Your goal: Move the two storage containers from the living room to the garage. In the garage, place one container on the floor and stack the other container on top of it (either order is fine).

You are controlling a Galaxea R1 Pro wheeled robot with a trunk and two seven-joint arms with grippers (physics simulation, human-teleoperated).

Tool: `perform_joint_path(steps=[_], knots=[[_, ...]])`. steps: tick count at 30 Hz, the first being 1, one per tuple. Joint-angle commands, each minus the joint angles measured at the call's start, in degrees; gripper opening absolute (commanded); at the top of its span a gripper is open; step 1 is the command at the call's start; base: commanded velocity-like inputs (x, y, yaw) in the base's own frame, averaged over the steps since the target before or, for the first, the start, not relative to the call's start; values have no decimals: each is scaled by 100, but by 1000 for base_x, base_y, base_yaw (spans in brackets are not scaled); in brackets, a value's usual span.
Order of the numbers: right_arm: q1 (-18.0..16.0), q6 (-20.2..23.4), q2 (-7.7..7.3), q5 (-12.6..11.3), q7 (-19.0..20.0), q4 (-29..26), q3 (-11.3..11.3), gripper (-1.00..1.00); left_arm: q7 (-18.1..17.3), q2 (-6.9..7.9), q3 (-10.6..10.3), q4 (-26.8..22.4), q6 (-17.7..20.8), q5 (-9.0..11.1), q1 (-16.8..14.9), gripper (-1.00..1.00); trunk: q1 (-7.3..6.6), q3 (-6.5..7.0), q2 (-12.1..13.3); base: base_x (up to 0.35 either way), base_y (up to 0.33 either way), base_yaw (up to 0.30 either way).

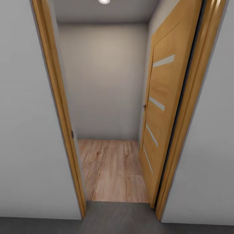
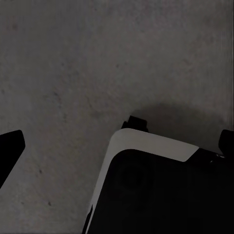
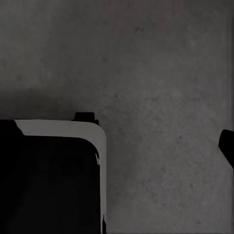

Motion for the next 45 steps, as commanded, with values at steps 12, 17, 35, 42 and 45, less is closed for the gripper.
perform_joint_path(steps=[12, 17, 35, 42, 45], knots=[[-6, -18, 14, -57, -18, 13, 37, 100, 7, -1, 7, 4, -8, 28, -4, 100, 4, -8, -5, 317, -143, 0], [-6, -22, 1, -55, -60, 13, 36, 100, 7, -1, 7, 4, -2, 28, -4, 100, 4, -8, -5, 317, -113, 114], [-6, -39, -28, -45, -23, 13, 35, 100, 7, -1, 6, 4, -11, 28, -4, 100, 4, -8, -5, 317, -108, 153], [-6, -48, -23, -39, -10, 13, 40, 100, 8, -1, 7, 4, -6, 28, -5, 100, 4, -8, -5, 318, -101, 1], [-6, -49, -23, -41, -10, 13, 37, 100, 11, 6, 7, 4, -6, 28, -4, 100, 4, -8, -5, 319, -39, 0]])
